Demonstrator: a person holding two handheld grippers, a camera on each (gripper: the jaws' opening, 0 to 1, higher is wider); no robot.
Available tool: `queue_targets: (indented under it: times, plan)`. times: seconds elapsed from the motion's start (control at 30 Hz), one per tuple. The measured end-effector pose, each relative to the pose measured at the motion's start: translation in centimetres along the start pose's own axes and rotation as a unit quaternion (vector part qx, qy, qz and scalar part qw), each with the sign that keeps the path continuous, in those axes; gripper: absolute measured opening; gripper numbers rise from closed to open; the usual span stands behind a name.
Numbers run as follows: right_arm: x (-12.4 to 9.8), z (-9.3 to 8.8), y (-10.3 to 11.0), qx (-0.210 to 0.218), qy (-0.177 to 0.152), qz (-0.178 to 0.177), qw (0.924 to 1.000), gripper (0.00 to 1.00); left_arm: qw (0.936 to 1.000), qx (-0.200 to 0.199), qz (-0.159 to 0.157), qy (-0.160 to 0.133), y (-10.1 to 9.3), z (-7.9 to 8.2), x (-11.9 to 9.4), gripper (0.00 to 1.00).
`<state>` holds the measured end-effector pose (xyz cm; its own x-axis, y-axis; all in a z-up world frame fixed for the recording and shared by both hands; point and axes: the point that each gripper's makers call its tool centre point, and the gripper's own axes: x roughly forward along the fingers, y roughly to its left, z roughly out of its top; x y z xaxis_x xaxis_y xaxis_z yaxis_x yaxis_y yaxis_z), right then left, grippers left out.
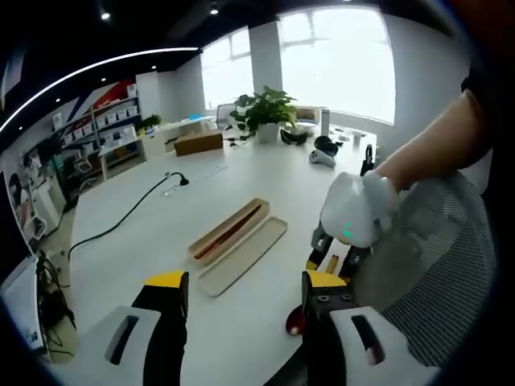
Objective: Arrange the utensils inside the cutlery case until each visible utensil rests in its matching compartment.
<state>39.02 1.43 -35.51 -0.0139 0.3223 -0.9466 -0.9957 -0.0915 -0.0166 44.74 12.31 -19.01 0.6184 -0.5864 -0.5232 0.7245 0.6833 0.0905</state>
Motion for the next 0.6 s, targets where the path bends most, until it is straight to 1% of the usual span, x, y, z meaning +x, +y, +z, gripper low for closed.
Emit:
queue_targets:
  times: [0.07, 0.2, 0.23, 0.27, 0.3, 0.37, 0.43, 0.53, 0.6]
  plan:
    - [0.15, -0.37, 0.13, -0.021, 0.016, 0.004, 0.9996, 0.27, 1.0000, -0.001, -0.001, -0.001, -0.02, 0.04, 0.01, 0.58]
    - [0.67, -0.33, 0.04, -0.016, 0.015, 0.008, 0.9997, 0.25, 1.0000, -0.003, 0.003, 0.003, 0.23, -0.19, -0.02, 0.58]
    - [0.80, -0.38, 0.06, -0.015, 0.017, 0.008, 0.9997, 0.25, 1.0000, -0.004, 0.004, 0.003, 0.33, -0.22, -0.06, 0.58]
    - [0.80, -0.60, 0.25, -0.024, 0.027, 0.013, 0.9993, 0.25, 1.0000, -0.004, 0.005, 0.003, 0.39, -0.23, -0.07, 0.58]
    - [0.77, -0.28, 0.23, -0.026, 0.019, 0.014, 0.9994, 0.23, 1.0000, -0.005, 0.006, 0.004, 0.44, -0.23, -0.07, 0.58]
    - [0.80, -0.22, 0.12, -0.020, 0.022, 0.015, 0.9994, 0.23, 1.0000, -0.004, 0.006, 0.003, 0.48, -0.13, -0.04, 0.58]
    - [0.84, -0.19, -0.08, -0.015, 0.017, 0.016, 0.9996, 0.22, 1.0000, -0.002, 0.007, 0.002, 0.51, 0.00, 0.02, 0.58]
    - [0.84, -0.14, -0.52, 0.006, 0.003, 0.009, 0.9999, 0.17, 1.0000, -0.001, 0.007, 0.002, 0.52, 0.11, 0.08, 0.58]
    - [0.84, -0.17, -0.56, 0.010, -0.005, 0.007, 0.9999, 0.16, 1.0000, 0.000, 0.007, 0.003, 0.52, 0.09, 0.08, 0.58]
